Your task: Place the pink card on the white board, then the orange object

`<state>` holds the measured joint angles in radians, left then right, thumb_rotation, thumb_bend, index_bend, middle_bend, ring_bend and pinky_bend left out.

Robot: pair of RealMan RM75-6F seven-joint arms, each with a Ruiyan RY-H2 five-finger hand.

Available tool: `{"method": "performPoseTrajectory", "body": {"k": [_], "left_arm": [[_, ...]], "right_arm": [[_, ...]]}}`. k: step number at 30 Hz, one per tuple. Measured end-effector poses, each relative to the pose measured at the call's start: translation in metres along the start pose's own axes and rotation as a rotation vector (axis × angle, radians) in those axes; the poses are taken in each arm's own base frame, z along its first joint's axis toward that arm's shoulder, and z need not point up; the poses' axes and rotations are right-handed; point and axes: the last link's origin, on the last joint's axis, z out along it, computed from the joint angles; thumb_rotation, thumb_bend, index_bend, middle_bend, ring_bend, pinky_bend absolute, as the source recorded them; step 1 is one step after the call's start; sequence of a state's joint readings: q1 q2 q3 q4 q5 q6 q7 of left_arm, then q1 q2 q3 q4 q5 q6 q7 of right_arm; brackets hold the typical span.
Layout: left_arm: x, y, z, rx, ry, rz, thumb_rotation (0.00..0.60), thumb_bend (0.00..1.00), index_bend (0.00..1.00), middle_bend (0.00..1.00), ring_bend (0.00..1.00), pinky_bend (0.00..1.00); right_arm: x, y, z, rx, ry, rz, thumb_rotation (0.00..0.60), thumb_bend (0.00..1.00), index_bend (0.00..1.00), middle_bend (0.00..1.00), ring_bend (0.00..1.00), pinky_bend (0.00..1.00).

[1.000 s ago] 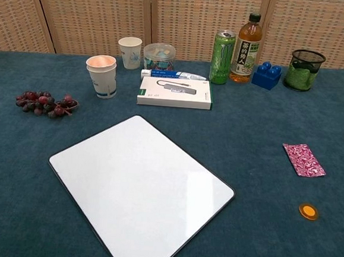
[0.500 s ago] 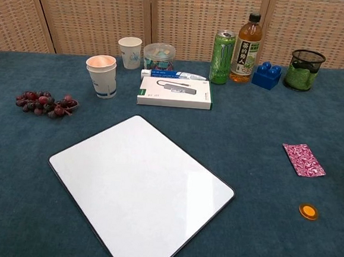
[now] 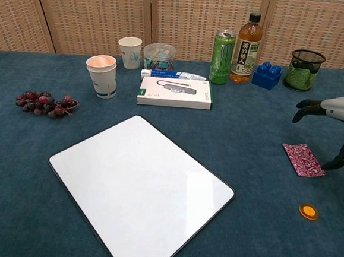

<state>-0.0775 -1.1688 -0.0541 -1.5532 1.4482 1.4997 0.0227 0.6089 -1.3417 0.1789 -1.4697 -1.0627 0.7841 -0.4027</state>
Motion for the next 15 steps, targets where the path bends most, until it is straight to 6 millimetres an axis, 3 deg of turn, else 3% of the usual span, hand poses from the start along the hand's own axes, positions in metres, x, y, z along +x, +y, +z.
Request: {"method": "performPoseTrajectory", "body": {"k": [15], "left_arm": [[0.001,-0.001,-0.001,0.000,0.000,-0.008,0.506,0.00,0.00,0.00,0.00,0.00]], "right_arm": [[-0.014,-0.004,0.012,-0.058,-0.055,-0.064,0.600,0.00,0.19,0.00,0.00,0.00]]}}
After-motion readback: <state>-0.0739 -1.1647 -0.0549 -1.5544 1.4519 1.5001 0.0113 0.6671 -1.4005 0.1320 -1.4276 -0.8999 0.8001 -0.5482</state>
